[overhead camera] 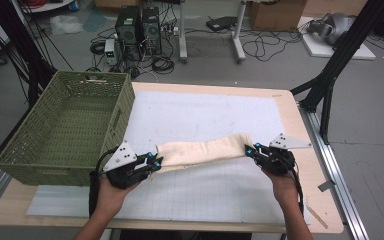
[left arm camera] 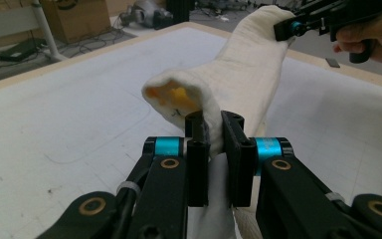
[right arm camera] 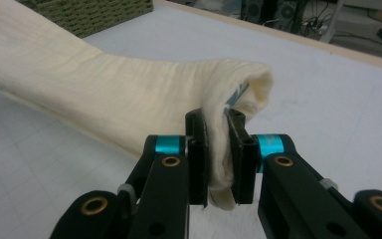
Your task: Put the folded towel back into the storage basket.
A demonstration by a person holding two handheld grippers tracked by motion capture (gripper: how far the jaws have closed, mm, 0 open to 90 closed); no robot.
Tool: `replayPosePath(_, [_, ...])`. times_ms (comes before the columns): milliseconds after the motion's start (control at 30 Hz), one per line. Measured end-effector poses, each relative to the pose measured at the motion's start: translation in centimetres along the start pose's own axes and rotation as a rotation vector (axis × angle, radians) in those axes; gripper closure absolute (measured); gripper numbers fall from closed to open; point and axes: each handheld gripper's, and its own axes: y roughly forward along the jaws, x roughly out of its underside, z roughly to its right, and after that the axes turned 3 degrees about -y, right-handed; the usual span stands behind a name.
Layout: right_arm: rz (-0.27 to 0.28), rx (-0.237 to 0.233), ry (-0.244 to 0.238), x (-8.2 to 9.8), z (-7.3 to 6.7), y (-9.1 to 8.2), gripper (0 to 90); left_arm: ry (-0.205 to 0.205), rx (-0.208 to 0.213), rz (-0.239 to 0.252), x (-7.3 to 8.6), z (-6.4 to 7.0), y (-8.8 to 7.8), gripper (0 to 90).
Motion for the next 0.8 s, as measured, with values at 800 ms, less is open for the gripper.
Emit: replayPosePath(800, [0.085,-0.034,-0.134,-9.8,0.0,4.6,80.6,-0.013,-0.096,0.116,-2.3,-2.0,-4.4,81.6])
